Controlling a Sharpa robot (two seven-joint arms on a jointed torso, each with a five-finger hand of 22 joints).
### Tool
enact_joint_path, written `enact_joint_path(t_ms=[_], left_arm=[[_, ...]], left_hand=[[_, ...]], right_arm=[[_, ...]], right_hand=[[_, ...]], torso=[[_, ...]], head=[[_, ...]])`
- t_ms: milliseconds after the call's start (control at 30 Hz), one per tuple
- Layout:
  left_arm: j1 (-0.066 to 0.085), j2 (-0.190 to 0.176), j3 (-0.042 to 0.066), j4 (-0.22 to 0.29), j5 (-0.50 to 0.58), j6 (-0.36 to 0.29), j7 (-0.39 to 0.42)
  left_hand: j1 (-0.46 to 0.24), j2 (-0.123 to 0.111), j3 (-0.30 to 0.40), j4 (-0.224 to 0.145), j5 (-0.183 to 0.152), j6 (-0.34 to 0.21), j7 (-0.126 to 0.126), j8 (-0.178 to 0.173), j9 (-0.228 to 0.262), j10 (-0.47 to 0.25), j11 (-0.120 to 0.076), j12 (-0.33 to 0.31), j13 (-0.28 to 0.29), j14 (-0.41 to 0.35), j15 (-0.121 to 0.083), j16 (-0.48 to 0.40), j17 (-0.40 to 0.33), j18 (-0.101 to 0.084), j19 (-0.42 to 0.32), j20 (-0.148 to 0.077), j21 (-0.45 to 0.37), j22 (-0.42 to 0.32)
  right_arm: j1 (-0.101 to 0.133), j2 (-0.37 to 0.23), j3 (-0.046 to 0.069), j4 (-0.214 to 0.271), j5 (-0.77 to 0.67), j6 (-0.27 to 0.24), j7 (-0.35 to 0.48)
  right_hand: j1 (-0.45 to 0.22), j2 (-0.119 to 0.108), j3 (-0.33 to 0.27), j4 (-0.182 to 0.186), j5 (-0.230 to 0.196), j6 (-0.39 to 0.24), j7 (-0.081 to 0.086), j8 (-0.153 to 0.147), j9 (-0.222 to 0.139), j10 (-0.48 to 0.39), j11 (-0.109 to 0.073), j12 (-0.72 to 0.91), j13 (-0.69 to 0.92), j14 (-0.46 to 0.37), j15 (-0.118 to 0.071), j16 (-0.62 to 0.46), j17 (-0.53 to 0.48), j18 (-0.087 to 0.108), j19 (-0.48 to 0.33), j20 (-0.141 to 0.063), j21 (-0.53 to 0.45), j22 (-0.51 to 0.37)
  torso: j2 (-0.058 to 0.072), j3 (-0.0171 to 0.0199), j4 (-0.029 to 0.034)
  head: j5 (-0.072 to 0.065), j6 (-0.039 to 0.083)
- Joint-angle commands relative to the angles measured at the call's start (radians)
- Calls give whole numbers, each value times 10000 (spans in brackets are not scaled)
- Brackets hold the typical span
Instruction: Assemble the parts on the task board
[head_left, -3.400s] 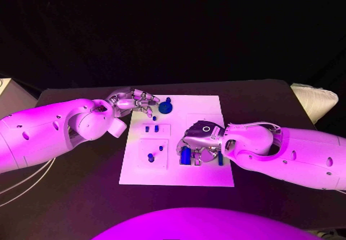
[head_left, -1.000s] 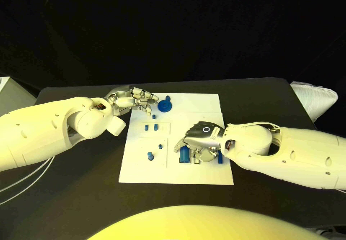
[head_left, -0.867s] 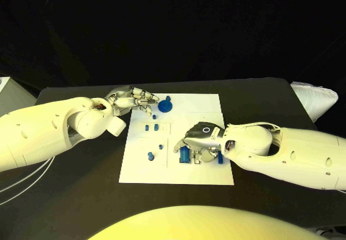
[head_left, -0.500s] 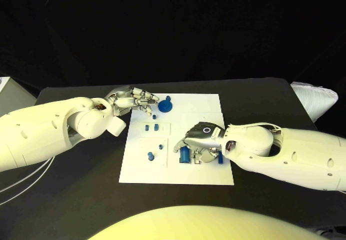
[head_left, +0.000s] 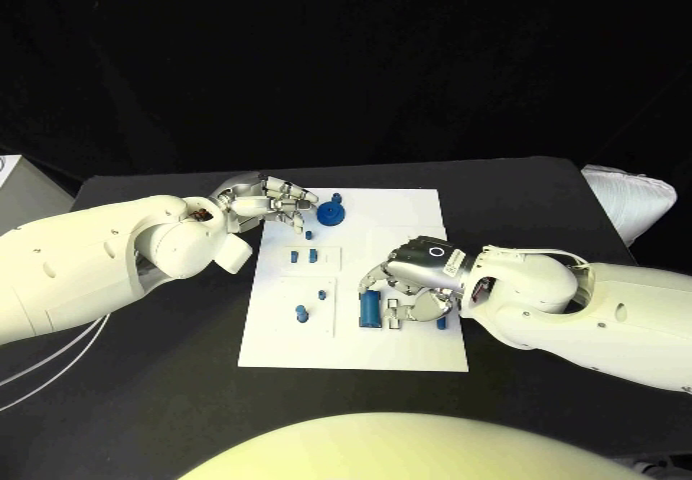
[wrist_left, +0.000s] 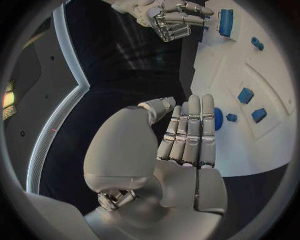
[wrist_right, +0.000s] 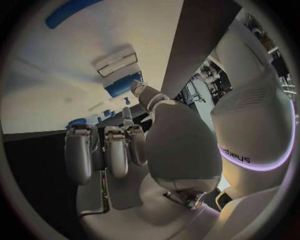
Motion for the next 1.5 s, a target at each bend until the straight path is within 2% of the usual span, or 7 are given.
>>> enact_joint_path(t_ms=[33,267,300,400,500,900,1500], left_arm=[[2,6,6,27,1,126,46],[2,15,6,29,0,134,44],[2,17,6,28,0,135,44],[2,19,6,30,-1,140,43],[2,16,6,29,-1,140,41],[2,16,5,29,-2,155,41],[2,0,5,28,-3,154,37]], left_hand=[[-42,46,60,-17,37,-48,-1,-61,-16,-72,8,36,-6,-12,44,-59,3,132,-12,9,26,9],[-42,46,60,-17,37,-48,-1,-61,-16,-72,8,36,-6,-12,44,-59,3,132,-12,9,26,9],[-42,46,60,-17,37,-48,-1,-61,-16,-72,8,36,-6,-12,44,-59,3,132,-12,9,26,9],[-42,46,60,-17,37,-48,-1,-61,-16,-72,8,36,-6,-12,44,-59,3,132,-12,9,26,9],[-42,46,60,-17,37,-48,-1,-61,-16,-72,8,36,-6,-12,44,-59,3,132,-12,9,26,9],[-42,46,60,-17,37,-48,-1,-61,-16,-72,8,36,-6,-12,44,-59,3,132,-12,9,26,9],[-42,46,60,-17,37,-48,-1,-61,-16,-72,8,36,-6,-12,44,-59,3,132,-12,9,26,9]], right_arm=[[1,-82,7,63,1728,-980,-35],[-69,-116,7,46,2294,-969,-982],[-109,-99,7,34,2306,-927,-1151],[-263,-12,7,0,2257,-894,-1627],[-400,75,7,-13,2094,-973,-1960],[-619,364,8,0,1394,-1064,-2578],[-666,427,9,24,1119,-1239,-2901]], right_hand=[[-102,42,-929,410,88,-139,220,475,137,26,331,72,1648,1049,297,34,2635,-93,737,243,27,2343],[291,292,-2792,1511,134,-431,299,2540,885,94,420,190,1728,1049,372,34,2635,-74,720,446,-22,2327],[637,333,-3330,1917,133,-694,239,3670,1376,116,351,220,1744,1049,271,34,2635,-94,751,434,71,2350],[1149,414,-4201,2958,-14,-1375,54,5991,2228,158,202,266,1767,1049,183,34,2635,-109,783,284,174,2375],[1203,495,-4347,2964,-22,-1409,-99,6911,2455,258,69,345,1842,1049,70,34,2635,-141,834,189,343,2419],[1346,448,-4477,2961,-168,-1369,-353,8085,2680,413,-152,465,1967,1049,-127,34,2635,-188,902,13,577,2481],[1401,509,-4442,2957,-119,-1325,-437,8348,2712,495,-229,531,2038,1049,-193,34,2635,-220,946,-45,741,2524]], torso=[[2,2,-5],[6,-3,-23],[7,0,-17],[11,9,1],[9,11,6],[5,-8,3],[6,0,0]], head=[[-1,7],[-12,15],[-14,16],[-11,8],[-14,3],[-17,-26],[-20,-31]])
